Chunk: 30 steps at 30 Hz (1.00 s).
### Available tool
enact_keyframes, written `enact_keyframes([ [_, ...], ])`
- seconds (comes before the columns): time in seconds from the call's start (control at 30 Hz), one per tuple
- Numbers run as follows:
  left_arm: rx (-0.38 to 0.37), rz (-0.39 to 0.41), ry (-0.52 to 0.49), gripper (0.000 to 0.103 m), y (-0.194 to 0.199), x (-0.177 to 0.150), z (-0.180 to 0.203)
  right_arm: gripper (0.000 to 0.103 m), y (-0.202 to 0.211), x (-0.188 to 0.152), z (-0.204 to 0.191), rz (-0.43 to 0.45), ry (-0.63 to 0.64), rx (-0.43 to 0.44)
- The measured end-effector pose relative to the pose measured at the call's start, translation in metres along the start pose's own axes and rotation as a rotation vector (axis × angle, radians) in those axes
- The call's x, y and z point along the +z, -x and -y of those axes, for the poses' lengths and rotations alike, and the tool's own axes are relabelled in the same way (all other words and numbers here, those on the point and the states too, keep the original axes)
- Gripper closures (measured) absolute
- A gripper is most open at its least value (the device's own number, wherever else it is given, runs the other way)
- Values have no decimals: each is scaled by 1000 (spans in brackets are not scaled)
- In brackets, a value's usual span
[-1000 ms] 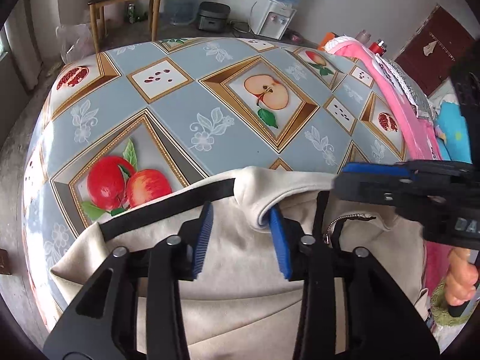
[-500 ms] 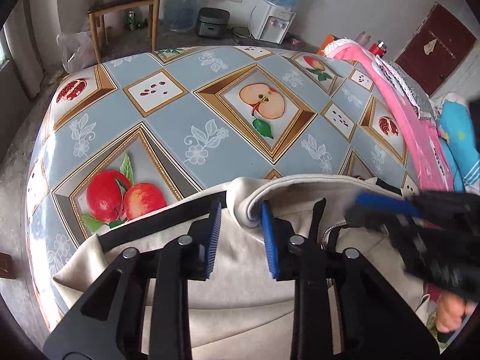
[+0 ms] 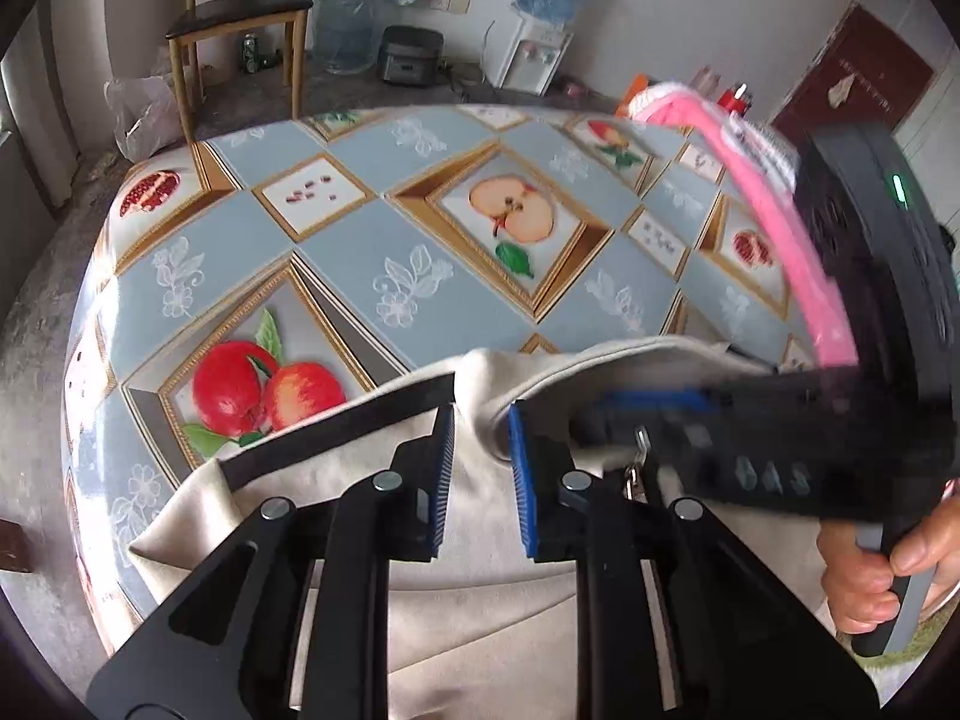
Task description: Fold large clothes
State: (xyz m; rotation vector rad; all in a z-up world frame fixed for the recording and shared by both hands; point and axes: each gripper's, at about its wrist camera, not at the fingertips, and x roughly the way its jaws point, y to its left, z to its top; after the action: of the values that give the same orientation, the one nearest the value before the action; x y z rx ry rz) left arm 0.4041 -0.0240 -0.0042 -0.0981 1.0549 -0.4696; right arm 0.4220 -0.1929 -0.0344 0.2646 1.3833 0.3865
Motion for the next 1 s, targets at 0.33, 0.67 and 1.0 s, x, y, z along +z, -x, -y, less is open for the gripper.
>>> enact_keyframes([
  [0.33, 18, -72, 17, 85, -21, -5, -2, 86, 3, -31, -22, -4, 191, -32],
  [0.67, 48, -128, -55, 85, -27, -21, 1, 85, 67, 9, 48, 181, 7, -67],
  [1.0, -89, -157, -13, 85, 2, -25, -6, 85, 26, -66, 40, 44, 206, -40],
])
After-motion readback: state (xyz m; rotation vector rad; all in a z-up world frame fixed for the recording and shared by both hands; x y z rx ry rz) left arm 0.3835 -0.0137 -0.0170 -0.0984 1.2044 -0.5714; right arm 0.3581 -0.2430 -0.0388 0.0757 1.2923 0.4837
